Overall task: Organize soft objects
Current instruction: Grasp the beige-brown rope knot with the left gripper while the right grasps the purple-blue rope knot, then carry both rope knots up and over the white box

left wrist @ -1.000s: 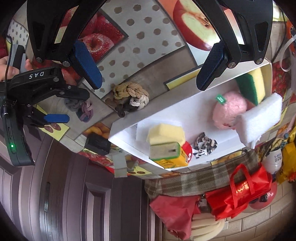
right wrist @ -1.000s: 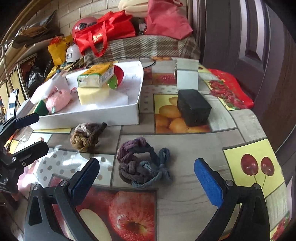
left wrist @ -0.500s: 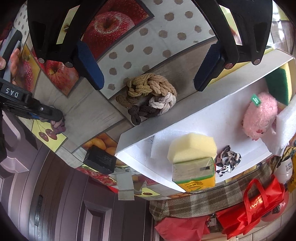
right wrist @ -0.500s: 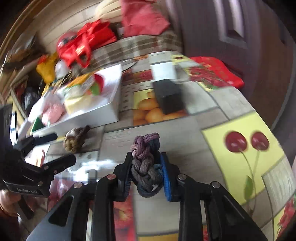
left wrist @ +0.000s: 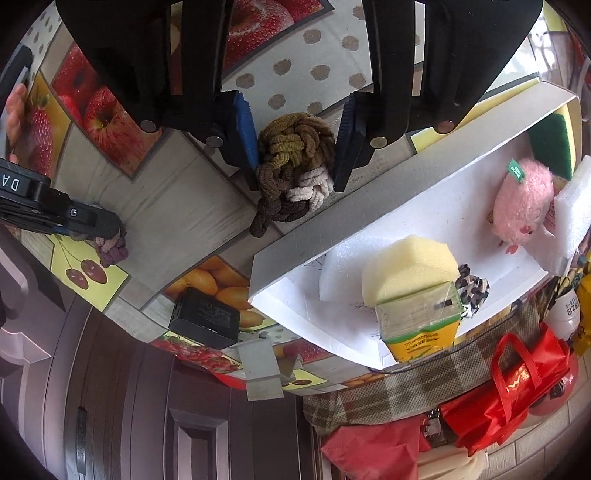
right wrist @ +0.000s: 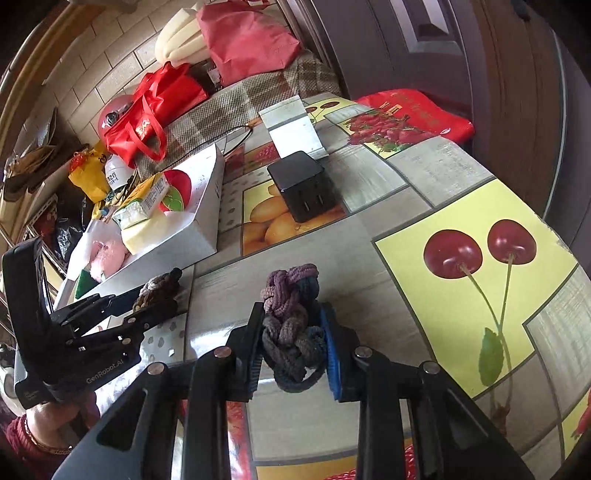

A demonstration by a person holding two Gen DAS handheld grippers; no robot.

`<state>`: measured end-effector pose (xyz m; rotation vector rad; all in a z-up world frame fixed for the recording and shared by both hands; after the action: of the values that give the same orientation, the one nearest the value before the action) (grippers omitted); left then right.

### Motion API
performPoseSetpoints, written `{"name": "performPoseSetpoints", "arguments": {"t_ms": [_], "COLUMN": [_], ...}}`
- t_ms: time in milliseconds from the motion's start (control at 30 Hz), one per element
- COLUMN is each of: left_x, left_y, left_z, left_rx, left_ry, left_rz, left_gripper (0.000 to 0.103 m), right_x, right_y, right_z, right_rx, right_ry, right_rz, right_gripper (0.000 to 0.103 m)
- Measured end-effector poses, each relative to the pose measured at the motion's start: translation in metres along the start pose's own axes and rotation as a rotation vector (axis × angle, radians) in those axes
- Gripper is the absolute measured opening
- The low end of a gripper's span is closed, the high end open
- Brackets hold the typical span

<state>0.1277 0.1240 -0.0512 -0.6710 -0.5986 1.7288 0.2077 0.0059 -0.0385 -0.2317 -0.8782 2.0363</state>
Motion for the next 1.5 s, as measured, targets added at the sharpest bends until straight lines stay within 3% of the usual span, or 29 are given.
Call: {"name": "performPoseSetpoints", "arguments": {"t_ms": [167,300,633,1167,1500], "left_x": [0.004,0.010,0.013,0.061,0.101], "left_y": [-0.007,-0.010,0.008,0.063,0.069], "left_z": [0.024,0.047,0.087,0.154,0.152], "left_rx": [-0.117,-0.217,-0.335,-0.386,-0.362], "left_ry": [-0.086,-0.143,-0.166,-0.267,-0.299], "left_rz": [-0.006,0.014,0.063,0.146,0.235], "left_gripper": [0.037,0.037,0.037,0.037,0.038], "right_x": [-0.001,0.003,0.034,0.121,0.166], "right_y": [-0.003,-0.007,-0.003,0.025,0.032], "right_z": [0.006,0.019,0.053,0.066,0.055], "right_rx": [-0.041,-0.128,-0.312,-0.356,-0.360], "right_ry": [0.010,0.070,0.159,0.081,0.047], "right_rz": [0.005,0.041,0.149,0.309,0.404], "right_gripper": [0.028,0.028,0.028,0.029,0.029]}}
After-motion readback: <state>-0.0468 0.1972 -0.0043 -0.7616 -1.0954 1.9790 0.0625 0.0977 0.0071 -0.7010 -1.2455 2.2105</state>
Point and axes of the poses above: each gripper's, at about its wrist camera, not at the fingertips, and z roughly against the way its jaws point, x to its left, y to its underside, the point moved 9 cm from there along -z, roughly the way its jaws point, and after that the axes turned 15 degrees about y, right-handed, at the moved point
